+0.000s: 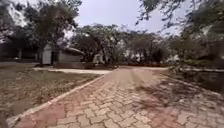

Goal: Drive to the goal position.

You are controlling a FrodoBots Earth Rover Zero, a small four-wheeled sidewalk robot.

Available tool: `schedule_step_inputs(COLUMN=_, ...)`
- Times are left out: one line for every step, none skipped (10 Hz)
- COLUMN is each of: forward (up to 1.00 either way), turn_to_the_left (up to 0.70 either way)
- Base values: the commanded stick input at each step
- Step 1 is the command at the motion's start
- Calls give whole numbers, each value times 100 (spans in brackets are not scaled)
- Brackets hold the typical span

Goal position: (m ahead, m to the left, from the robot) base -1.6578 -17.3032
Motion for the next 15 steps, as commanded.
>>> schedule_step_inputs(forward=70, turn_to_the_left=0)
schedule_step_inputs(forward=70, turn_to_the_left=0)
schedule_step_inputs(forward=70, turn_to_the_left=0)
schedule_step_inputs(forward=70, turn_to_the_left=0)
schedule_step_inputs(forward=70, turn_to_the_left=0)
schedule_step_inputs(forward=70, turn_to_the_left=0)
schedule_step_inputs(forward=70, turn_to_the_left=0)
schedule_step_inputs(forward=70, turn_to_the_left=0)
schedule_step_inputs(forward=70, turn_to_the_left=0)
schedule_step_inputs(forward=70, turn_to_the_left=0)
schedule_step_inputs(forward=70, turn_to_the_left=0)
schedule_step_inputs(forward=70, turn_to_the_left=0)
schedule_step_inputs(forward=70, turn_to_the_left=0)
schedule_step_inputs(forward=70, turn_to_the_left=13)
schedule_step_inputs(forward=70, turn_to_the_left=29)
